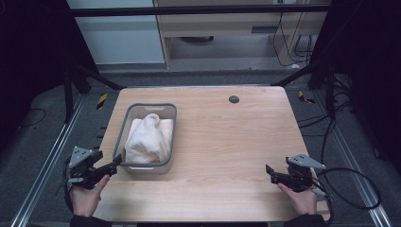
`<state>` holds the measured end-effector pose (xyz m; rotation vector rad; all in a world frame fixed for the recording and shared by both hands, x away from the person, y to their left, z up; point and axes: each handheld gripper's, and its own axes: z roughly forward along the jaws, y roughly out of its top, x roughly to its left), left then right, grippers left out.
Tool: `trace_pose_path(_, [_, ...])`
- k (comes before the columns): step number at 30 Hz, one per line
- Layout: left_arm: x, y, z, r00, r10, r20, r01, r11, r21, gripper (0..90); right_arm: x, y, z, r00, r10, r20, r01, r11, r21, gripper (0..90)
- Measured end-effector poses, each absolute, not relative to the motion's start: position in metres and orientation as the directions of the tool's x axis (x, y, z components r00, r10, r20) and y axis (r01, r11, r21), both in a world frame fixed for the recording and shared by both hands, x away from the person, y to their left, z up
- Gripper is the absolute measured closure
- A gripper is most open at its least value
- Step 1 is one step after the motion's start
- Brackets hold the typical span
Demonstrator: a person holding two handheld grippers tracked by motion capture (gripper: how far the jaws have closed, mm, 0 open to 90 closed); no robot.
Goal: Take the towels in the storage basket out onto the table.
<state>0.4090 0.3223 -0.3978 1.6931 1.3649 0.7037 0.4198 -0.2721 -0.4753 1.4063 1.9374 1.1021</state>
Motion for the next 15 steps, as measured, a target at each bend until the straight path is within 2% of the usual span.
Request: trace_pose_path(15, [0.426, 0.310, -0.376, 0.289, 0.955, -0.063, 0.502, -0.095, 0.860, 25.1, 0.421, -0.272, -0.478, -0.330, 0.943, 0.038, 0.541, 0.156, 0.826, 13.7])
